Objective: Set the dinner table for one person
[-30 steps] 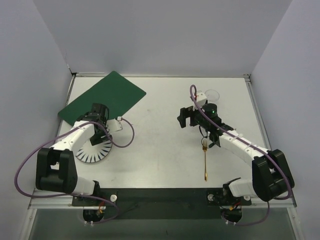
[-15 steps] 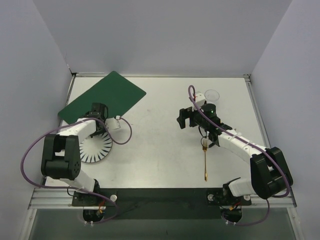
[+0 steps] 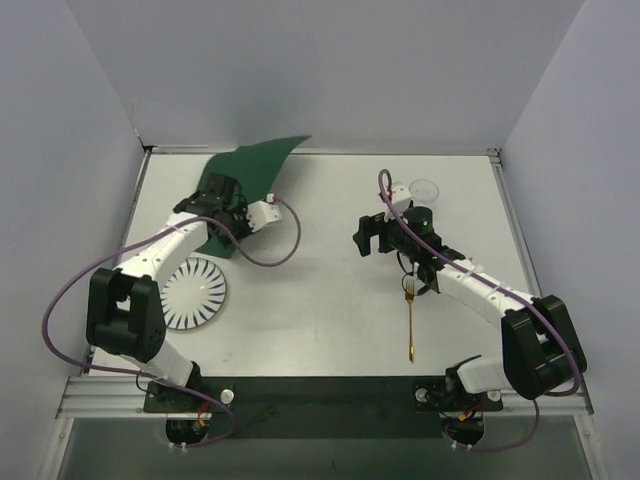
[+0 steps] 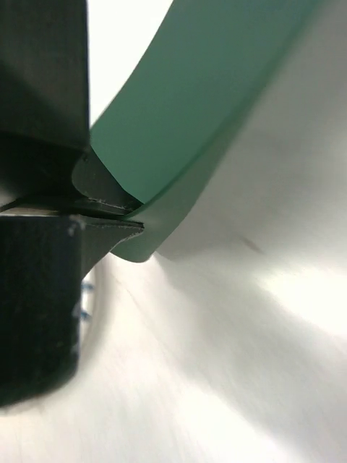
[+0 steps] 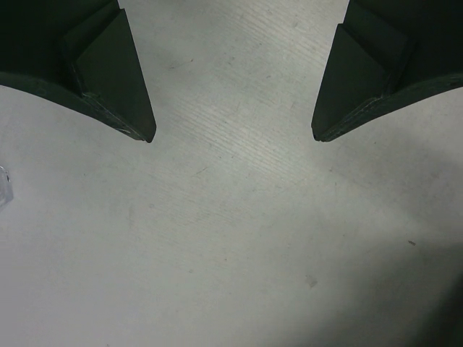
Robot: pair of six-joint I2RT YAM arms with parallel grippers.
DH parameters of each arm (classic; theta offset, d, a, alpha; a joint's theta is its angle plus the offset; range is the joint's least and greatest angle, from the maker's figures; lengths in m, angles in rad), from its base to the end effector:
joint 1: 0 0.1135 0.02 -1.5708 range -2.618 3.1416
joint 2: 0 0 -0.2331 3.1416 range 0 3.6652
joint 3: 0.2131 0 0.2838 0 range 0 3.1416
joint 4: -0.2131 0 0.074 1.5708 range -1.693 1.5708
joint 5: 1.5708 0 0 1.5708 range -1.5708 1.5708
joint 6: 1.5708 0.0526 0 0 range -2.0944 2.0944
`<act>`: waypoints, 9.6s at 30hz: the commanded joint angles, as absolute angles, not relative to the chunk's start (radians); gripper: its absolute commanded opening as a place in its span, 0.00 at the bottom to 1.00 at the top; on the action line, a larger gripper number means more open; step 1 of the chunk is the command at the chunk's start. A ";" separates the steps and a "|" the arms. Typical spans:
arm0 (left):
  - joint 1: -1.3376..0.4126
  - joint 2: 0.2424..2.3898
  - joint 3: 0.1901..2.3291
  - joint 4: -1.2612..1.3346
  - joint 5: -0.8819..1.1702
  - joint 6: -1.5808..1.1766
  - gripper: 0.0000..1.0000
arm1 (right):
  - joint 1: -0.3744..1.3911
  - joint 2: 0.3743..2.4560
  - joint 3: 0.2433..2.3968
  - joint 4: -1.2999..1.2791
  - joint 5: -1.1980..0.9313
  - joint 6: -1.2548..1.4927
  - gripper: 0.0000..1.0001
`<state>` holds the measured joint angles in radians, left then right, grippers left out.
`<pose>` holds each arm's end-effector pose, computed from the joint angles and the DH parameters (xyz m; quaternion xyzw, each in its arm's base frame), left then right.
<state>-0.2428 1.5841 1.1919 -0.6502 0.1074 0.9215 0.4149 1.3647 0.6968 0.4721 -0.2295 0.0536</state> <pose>0.3539 -0.0935 0.1870 0.5417 0.7974 0.0379 0.2631 0.3156 0.1521 0.1926 -0.2094 0.7422 0.2324 0.5927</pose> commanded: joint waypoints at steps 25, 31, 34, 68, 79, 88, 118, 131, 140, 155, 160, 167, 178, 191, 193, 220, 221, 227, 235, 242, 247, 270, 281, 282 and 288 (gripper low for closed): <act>-0.565 1.710 0.943 -0.504 -0.269 1.223 0.00 | 0.376 1.440 0.931 0.178 -0.121 0.198 0.95; -0.514 1.810 1.029 -0.450 -0.267 1.175 0.00 | 0.373 1.502 0.950 0.150 -0.132 0.233 0.94; -0.502 1.867 1.074 -0.425 -0.252 1.177 0.00 | 0.370 1.519 0.966 0.127 -0.132 0.244 0.94; -0.410 1.672 0.778 -0.218 -0.063 1.688 0.44 | 0.351 1.716 1.091 0.037 -0.080 0.310 0.90; -0.365 1.594 0.975 -0.550 -0.076 1.476 0.95 | 0.319 1.821 1.179 -0.023 -0.011 0.307 0.81; -0.232 1.612 1.302 -0.816 0.119 1.166 0.82 | 0.287 1.894 1.213 -0.069 -0.035 0.301 0.50; -0.178 1.629 0.952 -0.186 0.259 0.685 0.63 | 0.264 1.802 1.080 -0.098 -0.089 0.359 0.40; 0.092 1.431 1.053 -0.360 0.173 0.436 0.79 | 0.317 1.701 1.183 -0.132 -0.052 0.285 0.67; 0.494 1.393 0.884 -0.521 0.268 0.594 0.88 | 0.423 1.646 1.244 -0.169 -0.035 0.271 0.77; 0.647 1.601 0.916 -0.690 0.500 0.756 0.56 | 0.620 1.719 1.373 -0.213 0.008 0.284 0.77; 0.647 1.632 0.916 -0.683 0.557 0.788 0.27 | 0.663 1.790 1.416 -0.196 -0.145 0.345 0.77; 0.647 1.595 0.897 -0.657 0.633 0.830 0.00 | 0.759 1.968 1.482 -0.039 -0.446 0.446 0.84; 0.588 1.330 0.755 -0.453 0.850 0.816 0.00 | 0.830 2.206 1.634 0.187 -0.727 0.579 0.93; 0.538 1.275 0.723 -0.402 0.900 0.804 0.00 | 0.870 2.382 1.726 0.337 -0.830 0.752 0.72; 0.531 1.275 0.722 -0.394 0.902 0.796 0.00 | 0.870 2.382 1.724 0.345 -0.834 0.756 0.62; 0.506 1.287 0.986 -0.483 0.738 0.555 0.97 | 0.652 1.953 1.376 0.523 -0.879 0.914 0.00; 0.506 1.287 0.983 -0.479 0.739 0.548 0.97 | 0.641 1.941 1.370 0.523 -0.876 0.911 0.00; 0.477 1.293 0.939 -0.451 0.741 0.535 0.97 | 0.499 1.896 1.315 0.473 -0.698 0.928 0.00; 0.333 1.308 0.907 -0.420 0.658 0.511 0.97 | 0.422 2.005 1.335 0.416 -0.503 0.942 0.00; 0.284 1.324 0.896 -0.396 0.609 0.500 0.97 | 0.419 2.080 1.365 0.334 -0.512 0.907 0.00; 0.270 1.319 0.893 -0.400 0.588 0.509 0.97 | 0.414 2.068 1.330 0.290 -0.500 0.888 0.13; 0.169 1.387 0.893 -0.304 0.496 0.479 0.97 | 0.488 1.810 1.312 -0.122 0.006 0.493 0.56; 0.058 1.496 0.934 -0.245 0.374 0.436 0.97 | 0.517 1.500 1.057 -0.452 0.105 0.371 0.69; 0.057 1.494 0.934 -0.247 0.374 0.436 0.97 | 0.515 1.482 0.999 -0.463 0.074 0.379 0.69; 0.051 1.471 0.913 -0.255 0.383 0.446 0.97 | 0.509 1.402 0.841 -0.476 -0.067 0.446 0.69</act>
